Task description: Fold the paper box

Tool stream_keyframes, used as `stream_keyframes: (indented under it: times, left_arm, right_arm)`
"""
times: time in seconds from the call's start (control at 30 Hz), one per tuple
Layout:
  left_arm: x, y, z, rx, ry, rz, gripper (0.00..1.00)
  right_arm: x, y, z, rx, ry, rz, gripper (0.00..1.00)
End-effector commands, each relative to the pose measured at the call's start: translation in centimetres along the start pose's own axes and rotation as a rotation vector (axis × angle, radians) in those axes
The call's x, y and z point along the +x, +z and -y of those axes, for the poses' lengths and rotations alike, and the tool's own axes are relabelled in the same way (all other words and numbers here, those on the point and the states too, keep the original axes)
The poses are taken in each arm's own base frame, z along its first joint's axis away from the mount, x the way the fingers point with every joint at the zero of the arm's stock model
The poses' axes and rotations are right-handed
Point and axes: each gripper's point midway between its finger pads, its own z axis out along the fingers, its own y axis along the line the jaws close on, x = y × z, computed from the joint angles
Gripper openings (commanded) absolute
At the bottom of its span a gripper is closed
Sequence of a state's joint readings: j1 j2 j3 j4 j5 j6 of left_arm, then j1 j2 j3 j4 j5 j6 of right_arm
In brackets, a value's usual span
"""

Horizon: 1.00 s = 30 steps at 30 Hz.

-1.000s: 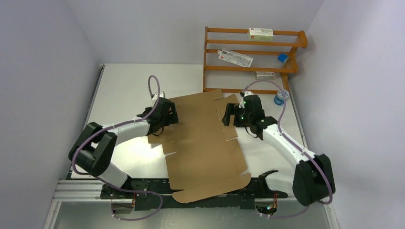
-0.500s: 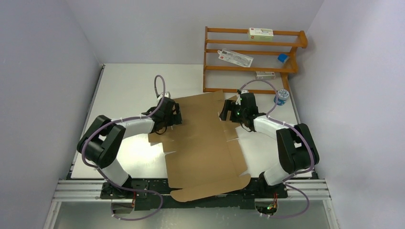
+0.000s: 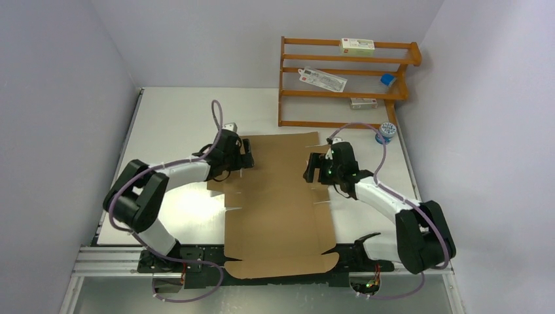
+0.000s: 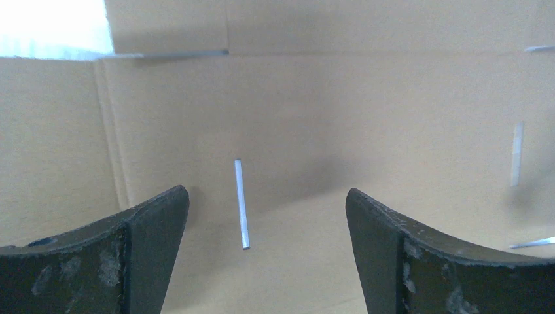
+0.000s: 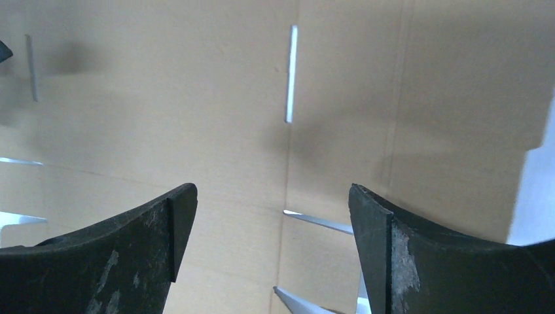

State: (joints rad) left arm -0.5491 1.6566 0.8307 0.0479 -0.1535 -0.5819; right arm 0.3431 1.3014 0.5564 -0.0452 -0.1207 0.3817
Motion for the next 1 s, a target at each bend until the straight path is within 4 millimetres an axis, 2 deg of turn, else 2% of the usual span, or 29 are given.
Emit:
stream_keyframes:
  times: [0.0,0.07,0.17,0.27,0.37,0.5,0.67,0.8,0.97]
  left_arm:
    - [-4.4,-2.5,0.5,0.101,-0.137,0.055,0.94]
    - [-6.3,-2.4,-1.6,0.083,-0.191,0.084,0.93]
    - [-7.6,-1.5,-2.5,0.077,-0.199,0.079,0.92]
    - [-7.6,-0.2,-2.4,0.106,-0.198,0.051,0.91]
    - [-7.6,1.0,-2.1,0.129,-0.172,0.023,0.85]
    - [-8.0,2.2,-2.8,0.101,-0.146,0.032,0.80]
    - [-8.1,4.0,-3.7,0.093,-0.146,0.036,0.74]
    - [-8.1,5.2,-3.3,0.125,-0.099,0.025,0.70]
    - [-8.4,5.5,-2.6,0.171,-0.039,0.025,0.61]
  right_arm:
    - [-4.6,-2.1,-1.8,0.001,-0.096,0.101,0.91]
    - [-6.5,-2.1,-3.7,-0.032,-0.150,0.130,0.91]
    - [-7.3,-0.9,-6.6,-0.072,-0.241,0.136,0.91]
    - [-6.4,0.7,-9.5,-0.121,-0.307,0.117,0.91]
    - [-4.8,2.3,-11.0,-0.177,-0.307,0.092,0.90]
    - [-2.7,3.9,-11.5,-0.218,-0.302,0.056,0.89]
    - [-1.0,5.4,-11.9,-0.246,-0.315,0.017,0.86]
    - [0.2,6.3,-11.5,-0.240,-0.323,-0.007,0.86]
    - [1.9,7.0,-10.7,-0.225,-0.326,-0.045,0.84]
